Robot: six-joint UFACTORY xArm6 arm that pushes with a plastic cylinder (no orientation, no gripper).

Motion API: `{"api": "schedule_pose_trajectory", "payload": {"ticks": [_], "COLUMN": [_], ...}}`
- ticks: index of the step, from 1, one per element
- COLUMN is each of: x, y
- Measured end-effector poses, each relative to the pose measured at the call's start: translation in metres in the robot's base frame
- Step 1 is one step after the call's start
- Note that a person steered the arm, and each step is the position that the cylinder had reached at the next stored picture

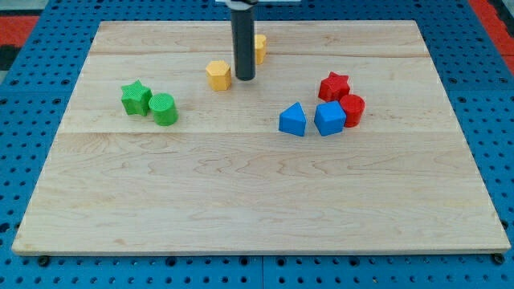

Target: Keep yellow heart above green star

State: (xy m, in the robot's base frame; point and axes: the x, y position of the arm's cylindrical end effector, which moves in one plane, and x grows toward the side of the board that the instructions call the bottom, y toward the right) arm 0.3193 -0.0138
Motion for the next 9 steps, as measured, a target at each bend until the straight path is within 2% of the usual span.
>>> {"api": "schedule_pose_trajectory", "payload": {"ticks": [1,2,3,5,6,7,8,9], "x": [0.0,0.031,0.046,-0.008,-0.053,-0.071,-0.023,-0.01], "y": [-0.063,-0.099,-0.096,0.047,0.057,0.025,-0.03,-0.101]}}
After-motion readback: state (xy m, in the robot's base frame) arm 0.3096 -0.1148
